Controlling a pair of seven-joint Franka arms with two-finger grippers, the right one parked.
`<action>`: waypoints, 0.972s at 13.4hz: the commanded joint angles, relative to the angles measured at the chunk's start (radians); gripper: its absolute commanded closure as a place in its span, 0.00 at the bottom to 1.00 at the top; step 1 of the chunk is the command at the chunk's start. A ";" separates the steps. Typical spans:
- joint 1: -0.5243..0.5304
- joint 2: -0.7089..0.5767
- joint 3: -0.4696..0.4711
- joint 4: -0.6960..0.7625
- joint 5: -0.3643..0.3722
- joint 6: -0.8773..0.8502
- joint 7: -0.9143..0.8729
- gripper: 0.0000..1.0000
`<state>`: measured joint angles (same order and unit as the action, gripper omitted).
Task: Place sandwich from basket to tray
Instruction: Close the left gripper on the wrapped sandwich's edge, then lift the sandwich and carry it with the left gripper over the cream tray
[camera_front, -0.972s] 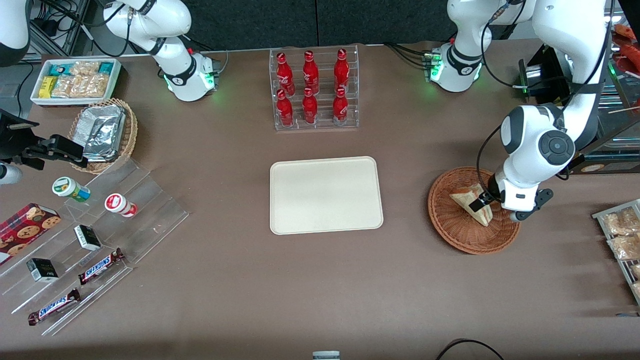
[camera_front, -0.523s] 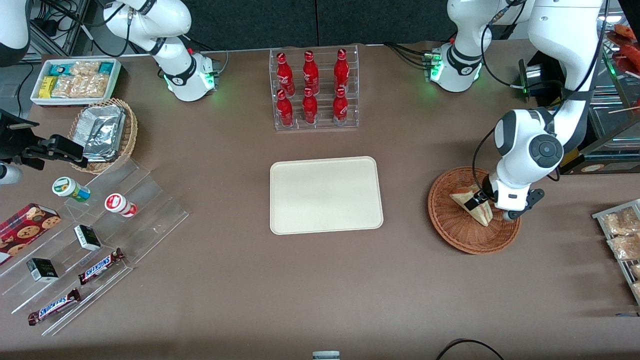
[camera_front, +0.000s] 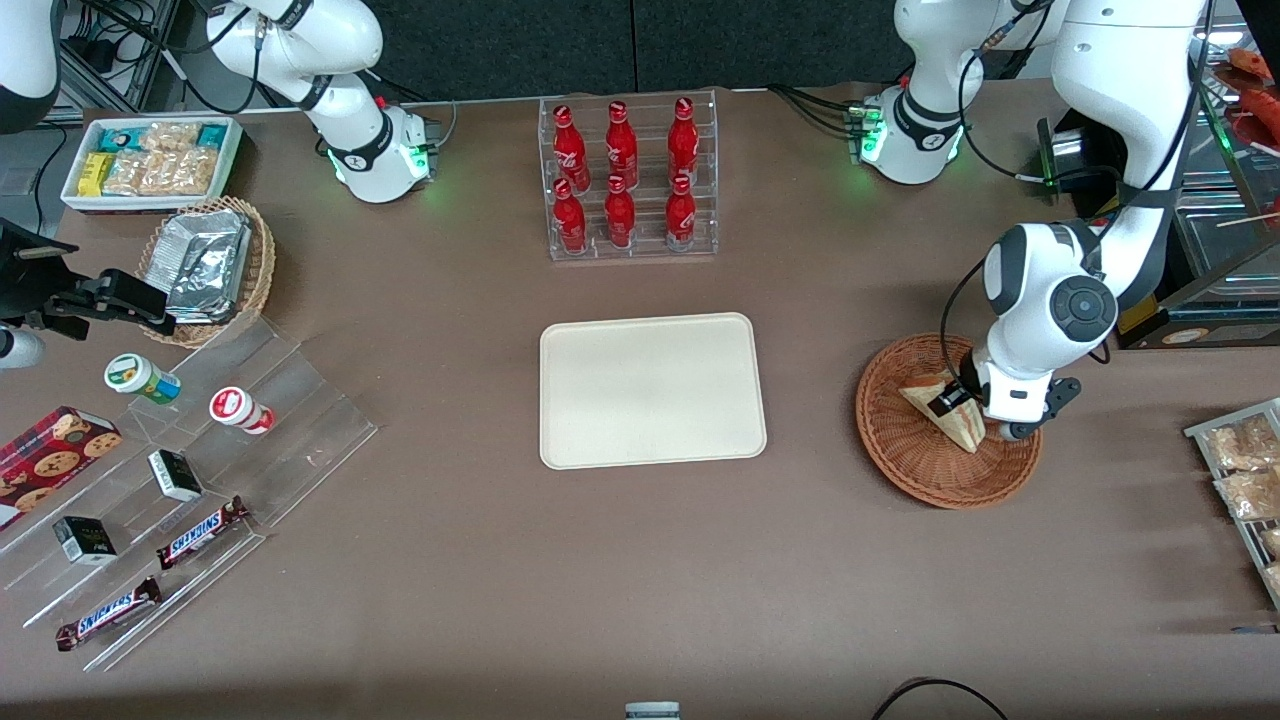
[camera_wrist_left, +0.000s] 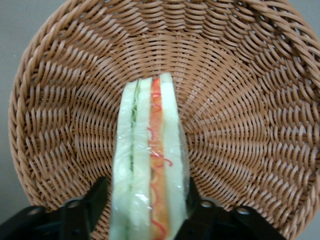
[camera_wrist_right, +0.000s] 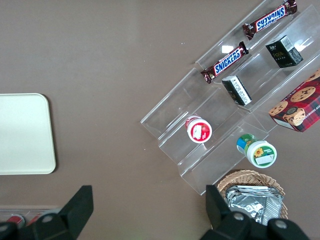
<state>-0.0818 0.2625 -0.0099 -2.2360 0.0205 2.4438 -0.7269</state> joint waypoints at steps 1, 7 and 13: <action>-0.021 -0.012 0.002 0.042 -0.005 -0.044 -0.022 1.00; -0.151 -0.026 0.002 0.373 0.027 -0.490 0.004 1.00; -0.409 0.033 0.002 0.576 0.013 -0.608 -0.116 1.00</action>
<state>-0.4084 0.2324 -0.0219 -1.7156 0.0303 1.8344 -0.7799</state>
